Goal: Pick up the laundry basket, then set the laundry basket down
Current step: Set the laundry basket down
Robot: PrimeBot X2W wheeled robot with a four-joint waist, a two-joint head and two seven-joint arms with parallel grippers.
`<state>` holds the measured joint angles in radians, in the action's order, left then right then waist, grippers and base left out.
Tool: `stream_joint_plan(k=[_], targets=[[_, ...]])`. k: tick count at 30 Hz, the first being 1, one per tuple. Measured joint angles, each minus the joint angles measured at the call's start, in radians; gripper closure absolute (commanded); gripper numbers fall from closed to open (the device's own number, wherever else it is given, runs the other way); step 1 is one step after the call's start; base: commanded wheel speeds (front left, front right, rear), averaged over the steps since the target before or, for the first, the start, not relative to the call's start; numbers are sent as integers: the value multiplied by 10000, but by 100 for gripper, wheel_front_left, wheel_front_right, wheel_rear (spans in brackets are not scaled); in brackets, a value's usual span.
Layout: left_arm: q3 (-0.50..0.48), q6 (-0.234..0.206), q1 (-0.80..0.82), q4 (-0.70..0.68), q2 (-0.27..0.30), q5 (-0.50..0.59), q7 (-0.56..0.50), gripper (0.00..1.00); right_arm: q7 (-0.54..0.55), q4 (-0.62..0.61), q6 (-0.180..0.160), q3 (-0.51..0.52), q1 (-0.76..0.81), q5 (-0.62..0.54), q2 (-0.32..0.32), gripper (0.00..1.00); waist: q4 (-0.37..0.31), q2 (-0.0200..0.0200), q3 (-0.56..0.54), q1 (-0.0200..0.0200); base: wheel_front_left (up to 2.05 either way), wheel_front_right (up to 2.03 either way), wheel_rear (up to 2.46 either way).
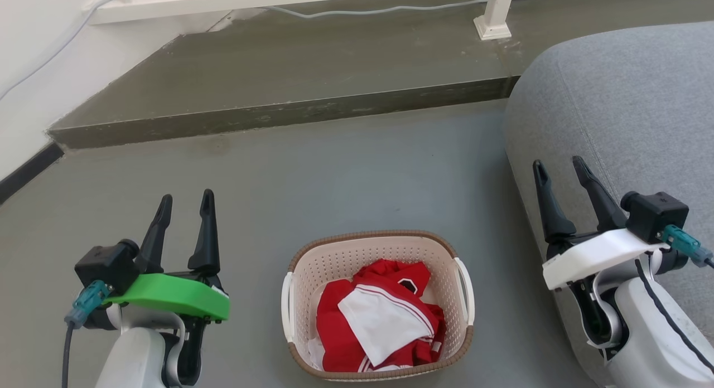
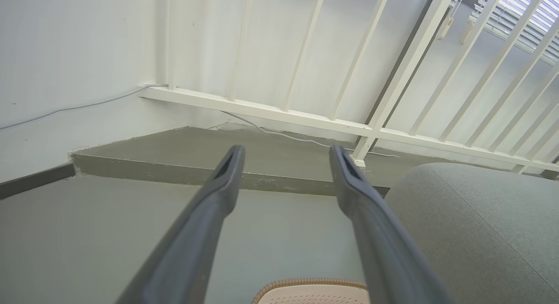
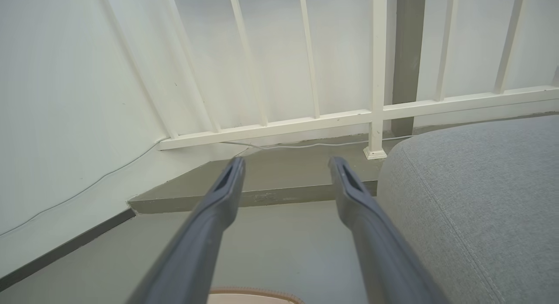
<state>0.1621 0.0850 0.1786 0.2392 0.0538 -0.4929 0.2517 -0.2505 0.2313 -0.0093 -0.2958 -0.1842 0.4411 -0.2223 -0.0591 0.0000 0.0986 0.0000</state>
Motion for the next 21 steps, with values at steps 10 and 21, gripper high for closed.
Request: stream_joint_plan(k=[10, 21], targets=[[-100, 119, -304, -184, -40, 228, 0, 0, 0, -163, 176, 261, 322, -209, 186, 0, 35, 0, -28, 0, 0, 0, 0], [-251, 213, -413, -226, -75, 274, 0, 0, 0, -232, 353, 529, 528, -395, 341, 0, 75, 0, -53, 0, 0, 0, 0]])
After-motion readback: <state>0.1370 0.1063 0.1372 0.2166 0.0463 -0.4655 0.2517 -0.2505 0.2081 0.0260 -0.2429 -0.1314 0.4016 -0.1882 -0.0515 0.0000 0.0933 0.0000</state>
